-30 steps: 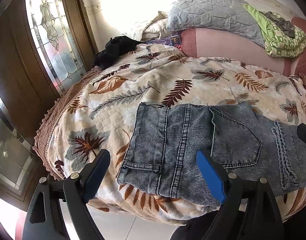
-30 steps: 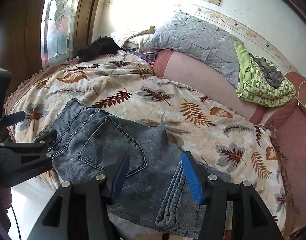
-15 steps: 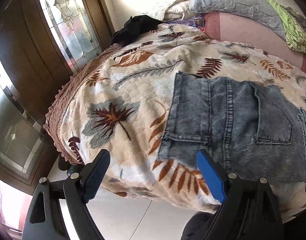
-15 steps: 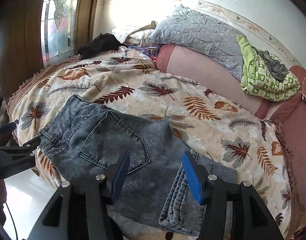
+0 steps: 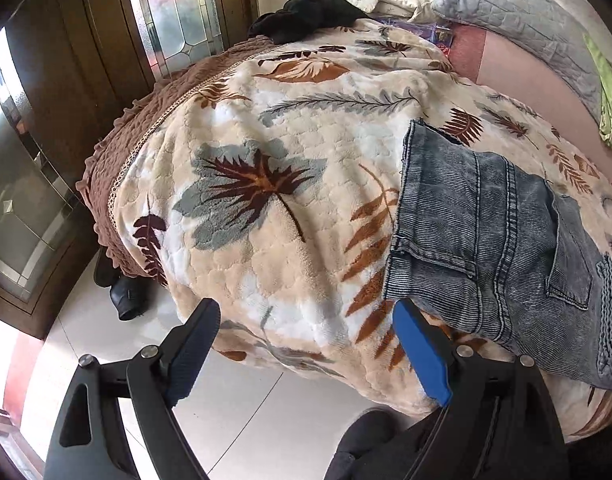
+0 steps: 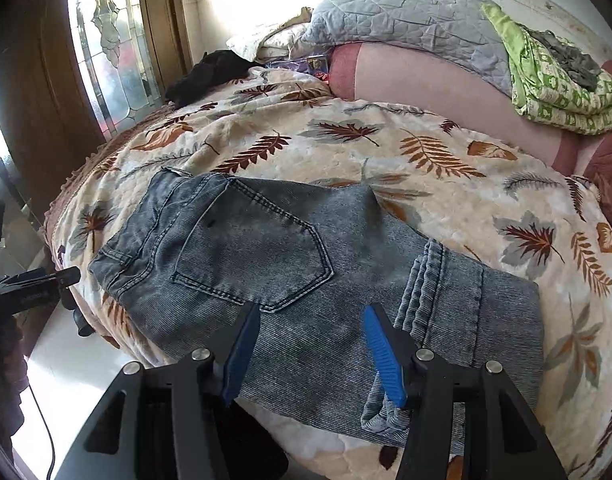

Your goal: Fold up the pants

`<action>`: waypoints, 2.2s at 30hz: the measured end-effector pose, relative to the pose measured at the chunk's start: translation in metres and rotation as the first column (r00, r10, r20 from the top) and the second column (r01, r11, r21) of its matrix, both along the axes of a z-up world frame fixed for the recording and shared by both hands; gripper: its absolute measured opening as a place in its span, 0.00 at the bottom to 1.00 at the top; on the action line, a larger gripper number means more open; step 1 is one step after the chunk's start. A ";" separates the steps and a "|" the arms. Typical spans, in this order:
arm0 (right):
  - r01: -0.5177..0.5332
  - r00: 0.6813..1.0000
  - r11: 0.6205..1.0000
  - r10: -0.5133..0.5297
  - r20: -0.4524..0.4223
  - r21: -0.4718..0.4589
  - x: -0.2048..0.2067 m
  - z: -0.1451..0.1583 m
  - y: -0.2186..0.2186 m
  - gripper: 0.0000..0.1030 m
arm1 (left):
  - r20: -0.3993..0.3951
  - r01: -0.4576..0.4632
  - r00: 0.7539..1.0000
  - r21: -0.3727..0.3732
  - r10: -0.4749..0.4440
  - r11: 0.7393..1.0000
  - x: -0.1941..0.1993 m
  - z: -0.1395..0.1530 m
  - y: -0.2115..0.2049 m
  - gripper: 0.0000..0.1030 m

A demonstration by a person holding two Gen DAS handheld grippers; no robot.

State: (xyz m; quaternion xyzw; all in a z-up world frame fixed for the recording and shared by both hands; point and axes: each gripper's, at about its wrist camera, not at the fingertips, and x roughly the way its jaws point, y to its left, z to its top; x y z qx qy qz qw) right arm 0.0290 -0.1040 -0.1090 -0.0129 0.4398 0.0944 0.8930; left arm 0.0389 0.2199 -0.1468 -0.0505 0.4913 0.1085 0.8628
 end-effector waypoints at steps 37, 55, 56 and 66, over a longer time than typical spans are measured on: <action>0.152 0.988 0.988 -0.152 -0.010 0.027 -0.006 -0.009 -0.054 0.56 | -0.042 0.141 0.983 -0.459 -0.179 0.877 0.087 -0.018 -0.015 0.44; 0.169 0.986 0.985 -0.169 -0.003 0.033 -0.017 -0.007 -0.062 0.57 | -0.107 0.143 0.975 -0.369 -0.195 0.918 0.094 -0.030 -0.031 0.61; 0.171 0.985 0.985 -0.171 -0.006 0.036 -0.017 -0.008 -0.063 0.57 | -0.103 0.151 0.975 -0.356 -0.199 0.922 0.094 -0.028 -0.034 0.61; 0.217 0.976 0.975 -0.217 0.002 0.051 -0.016 -0.014 -0.085 0.57 | -0.053 0.216 0.970 -0.253 -0.236 0.943 0.098 -0.006 -0.054 0.25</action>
